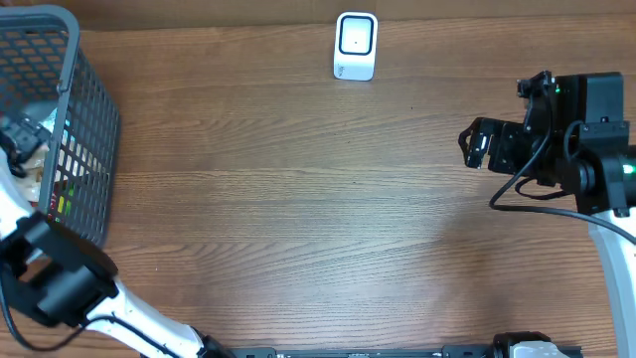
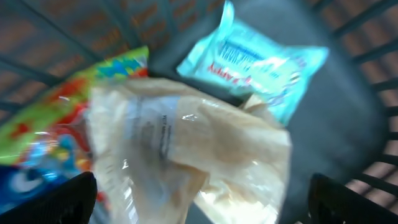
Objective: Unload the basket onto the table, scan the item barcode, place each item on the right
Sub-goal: 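Grasp the clear plastic bag in the basket with the left gripper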
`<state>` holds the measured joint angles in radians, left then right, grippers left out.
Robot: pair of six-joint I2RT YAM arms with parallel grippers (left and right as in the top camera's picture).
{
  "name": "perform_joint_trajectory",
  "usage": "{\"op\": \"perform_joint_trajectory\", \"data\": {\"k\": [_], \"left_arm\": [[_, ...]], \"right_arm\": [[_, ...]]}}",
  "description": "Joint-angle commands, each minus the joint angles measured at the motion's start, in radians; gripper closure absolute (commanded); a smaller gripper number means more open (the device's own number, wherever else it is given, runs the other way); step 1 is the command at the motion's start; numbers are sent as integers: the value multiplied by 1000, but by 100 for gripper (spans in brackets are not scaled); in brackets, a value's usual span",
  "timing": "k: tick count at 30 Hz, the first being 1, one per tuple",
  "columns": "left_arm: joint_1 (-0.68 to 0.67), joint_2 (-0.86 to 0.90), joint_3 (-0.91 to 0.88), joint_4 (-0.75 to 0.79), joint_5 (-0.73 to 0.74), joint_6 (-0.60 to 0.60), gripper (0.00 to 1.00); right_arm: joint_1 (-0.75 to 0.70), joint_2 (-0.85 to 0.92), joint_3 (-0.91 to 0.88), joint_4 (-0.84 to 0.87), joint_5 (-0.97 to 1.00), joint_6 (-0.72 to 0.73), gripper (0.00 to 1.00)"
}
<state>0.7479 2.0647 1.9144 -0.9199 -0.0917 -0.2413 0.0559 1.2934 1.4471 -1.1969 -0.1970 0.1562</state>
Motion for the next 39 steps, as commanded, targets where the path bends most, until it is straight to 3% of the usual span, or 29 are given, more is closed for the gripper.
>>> {"op": "perform_joint_trajectory", "data": {"k": [1,7,9,11,14,16,17,24,34,39], "left_arm": [[-16,103,13,5,-20,-44,0],[-42,238,13,3,-21,-43,0],[-48,259,13,-2,-21,-43,11],[-53,267,13,-9,-21,-43,31],[-55,254,15,-8,-21,-44,75],[-55,239,22,-13,-20,-44,93],[-55,215,33,-24,-20,-44,96],[-56,50,132,-71,-15,-44,96],[-110,-365,176,-101,-13,-31,96],[-268,-491,175,-185,62,37,96]], "right_arm": [[6,13,26,-6,-7,4,0],[6,40,26,-26,-7,4,0],[6,43,26,-31,-7,4,0],[6,44,26,-31,-7,3,0],[6,44,26,-31,-7,3,0],[6,44,26,-31,-7,3,0],[6,44,26,-30,-7,3,0],[6,44,26,-20,-7,3,0],[6,44,26,-15,-6,3,0],[6,44,26,-2,-6,3,0]]}}
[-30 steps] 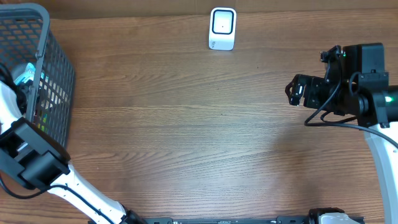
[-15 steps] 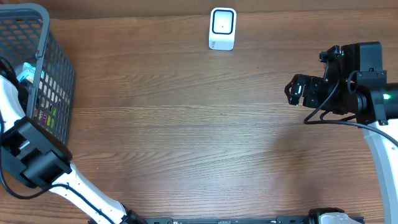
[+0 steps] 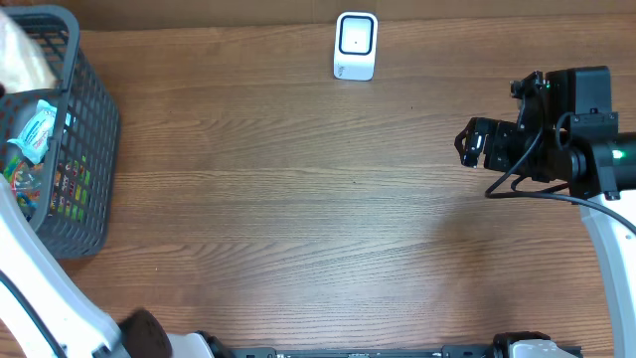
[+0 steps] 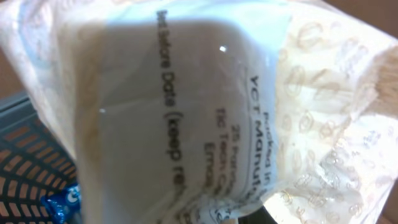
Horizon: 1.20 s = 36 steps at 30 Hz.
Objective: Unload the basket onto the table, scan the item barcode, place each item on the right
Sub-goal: 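Grasp the clear plastic bag in the basket with the left gripper, then drop the clear plastic bag on the table center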
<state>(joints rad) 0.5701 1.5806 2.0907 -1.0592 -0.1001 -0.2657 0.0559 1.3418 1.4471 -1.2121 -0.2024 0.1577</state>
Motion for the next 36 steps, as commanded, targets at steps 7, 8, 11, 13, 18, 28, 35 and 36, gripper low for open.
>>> {"op": "perform_joint_trajectory", "data": {"k": [7,8,11,13,18,28,35,36], "left_arm": [[-373,79,-80,-227,232,117,96],[-407,102,-103,-241,232,117,96],[-506,196,-194,-248,232,117,96],[-550,259,-240,-241,232,116,96],[-633,460,-275,-213,232,116,96],[-640,517,-165,-280,311,200,16],[-543,510,443,-539,290,205,11],[-518,510,515,-565,278,200,11]], "right_arm": [[6,-4,26,21,-1,2,0],[6,-4,26,21,-1,2,0],[6,-4,26,22,-1,2,0],[6,-4,26,21,-1,2,0],[6,-4,26,21,-1,2,0],[6,-4,26,14,-1,-2,0],[6,-4,26,4,-1,-2,0],[6,-4,26,2,-1,-2,0]]}}
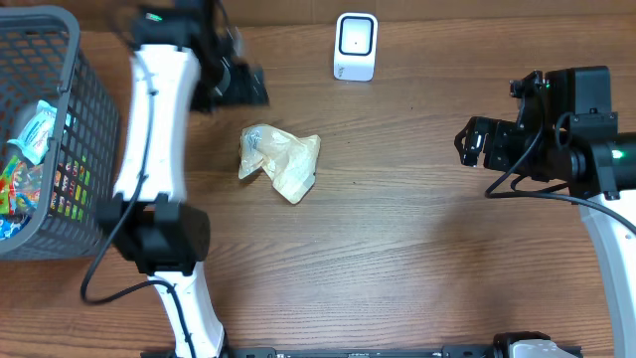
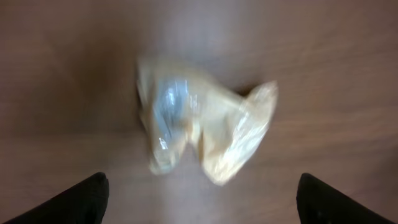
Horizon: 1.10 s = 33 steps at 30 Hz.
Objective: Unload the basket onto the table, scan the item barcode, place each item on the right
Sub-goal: 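Drop the clear plastic bag on the table center, then grasp the Haribo gummy bag from the basket with the left gripper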
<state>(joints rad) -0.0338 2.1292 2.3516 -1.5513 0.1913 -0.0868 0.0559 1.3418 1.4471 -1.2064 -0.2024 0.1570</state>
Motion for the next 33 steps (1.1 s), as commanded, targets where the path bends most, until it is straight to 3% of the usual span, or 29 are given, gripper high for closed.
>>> {"op": "perform_joint_trajectory", "data": {"k": [1,3,8,11,16,19,27,33], "left_arm": [[115,-38,323,-98,-38,6,9],[216,-38,473,-138,-127,-46,8],[462,-55,514,-138,-164,-98,8],[636,-55,461,-138,-165,-135,8],[794,-55,291,-118,-175,-148,2],[850,-45,71,19,-172,-138,1],[843,-42,-396,419,-178,-147,1],[843,-42,-591,609,-203,-176,0]], "right_arm": [[6,-4,26,-5,-1,-1,0],[6,-4,26,-8,-1,-1,0],[6,-4,26,-24,-1,-1,0],[6,-4,26,-31,-1,-1,0],[6,-4,26,-31,-2,-1,0],[6,-4,25,-42,-10,-1,0],[6,-4,25,-61,-14,-1,0],[6,-4,25,-68,-21,-1,0]]}}
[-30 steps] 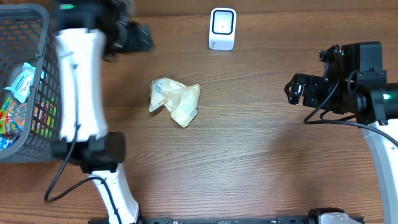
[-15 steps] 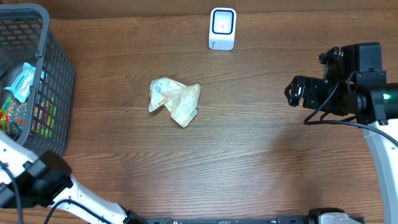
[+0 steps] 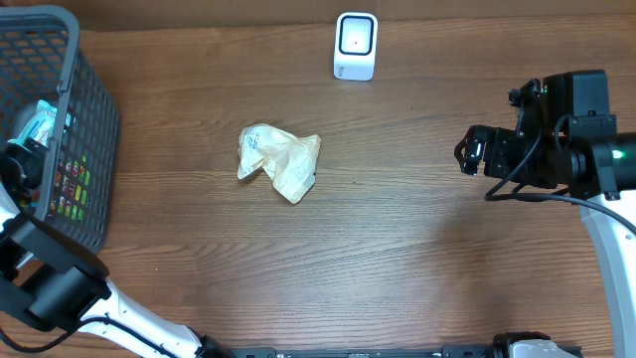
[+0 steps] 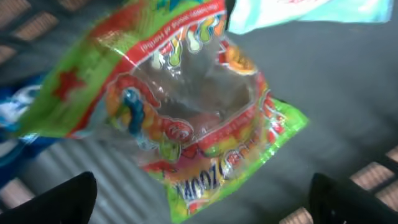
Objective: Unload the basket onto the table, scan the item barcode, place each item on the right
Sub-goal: 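Grasp the Haribo gummy bag from the basket with the left gripper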
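A crumpled beige packet point(image 3: 279, 161) lies on the table, left of centre. The white barcode scanner point(image 3: 356, 45) stands at the back edge. My left gripper point(image 3: 20, 164) is inside the grey basket point(image 3: 94, 129). In the left wrist view the left gripper point(image 4: 202, 211) is open, its fingertips point(image 4: 59, 199) wide apart above a green and red gummy bag point(image 4: 186, 112). A light-blue packet point(image 4: 298, 9) lies beyond that bag. My right gripper point(image 3: 475, 149) hovers at the right side, away from every item, and holds nothing I can see.
The basket's wire walls surround the left gripper on all sides. A blue wrapper point(image 4: 15, 118) lies beside the gummy bag. The wooden table point(image 3: 397, 259) stretches between the packet and the right arm.
My left gripper was open above the beige packet on the table; now it is back inside the basket, over the gummy bag. The packet and the right arm have not moved.
At first my left gripper was in the basket over the beige packet. Then it held the packet close to the camera above the basket. Later the packet lay on the table below the scanner with the gripper open above it. Now the gripper is in the basket again.
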`<state>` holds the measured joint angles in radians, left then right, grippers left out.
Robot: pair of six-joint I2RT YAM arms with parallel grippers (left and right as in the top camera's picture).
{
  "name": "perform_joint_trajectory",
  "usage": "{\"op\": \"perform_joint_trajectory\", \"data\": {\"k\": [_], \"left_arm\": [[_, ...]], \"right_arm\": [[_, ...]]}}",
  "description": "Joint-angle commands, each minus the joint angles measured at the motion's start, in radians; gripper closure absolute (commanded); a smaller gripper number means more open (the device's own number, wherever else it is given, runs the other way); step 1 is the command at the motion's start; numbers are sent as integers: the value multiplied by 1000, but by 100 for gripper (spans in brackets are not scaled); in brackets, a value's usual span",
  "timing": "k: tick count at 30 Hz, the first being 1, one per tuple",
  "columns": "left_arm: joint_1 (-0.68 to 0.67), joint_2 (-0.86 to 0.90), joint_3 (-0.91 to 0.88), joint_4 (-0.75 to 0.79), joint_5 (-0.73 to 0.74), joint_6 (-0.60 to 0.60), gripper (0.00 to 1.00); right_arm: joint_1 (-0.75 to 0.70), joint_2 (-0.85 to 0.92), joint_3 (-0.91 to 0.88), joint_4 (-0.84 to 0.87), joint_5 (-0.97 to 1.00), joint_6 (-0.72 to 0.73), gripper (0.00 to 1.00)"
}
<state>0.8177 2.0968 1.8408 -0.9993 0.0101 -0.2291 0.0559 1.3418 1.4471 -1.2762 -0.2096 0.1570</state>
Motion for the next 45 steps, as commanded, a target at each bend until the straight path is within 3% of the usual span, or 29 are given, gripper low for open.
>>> {"op": "perform_joint_trajectory", "data": {"k": [1,4,8,9,10,11,12,22,32,37,45], "left_arm": [[-9,-9,-108,83,-22,-34,0],[-13,-9,-193,157,-21,-34,3],[-13,-9,-273,215,-21,-34,24],[-13,-9,-285,220,-22,-33,37],[-13,-9,-285,219,-22,-32,42],[-13,-9,-285,218,-21,-32,64],[-13,-10,-283,218,-21,-33,96],[-13,-106,-175,122,-12,-33,96],[-22,-541,-72,85,-8,-23,96],[-187,-687,-73,21,108,50,96],[-647,-582,-173,-60,125,148,96]], "right_arm": [[6,-4,25,2,-14,-1,0],[6,-4,25,2,-13,-1,0],[6,-4,25,0,-14,-1,0],[6,-4,25,0,-14,-1,0],[6,-4,25,0,-14,-1,0],[6,-4,25,-1,-13,-1,0],[6,-4,25,0,-13,-1,0],[6,-4,25,-5,-13,-1,0],[6,-4,25,-9,-14,-1,0],[6,-4,25,-5,-13,-1,0],[6,-4,25,-4,-14,-1,0]]}}
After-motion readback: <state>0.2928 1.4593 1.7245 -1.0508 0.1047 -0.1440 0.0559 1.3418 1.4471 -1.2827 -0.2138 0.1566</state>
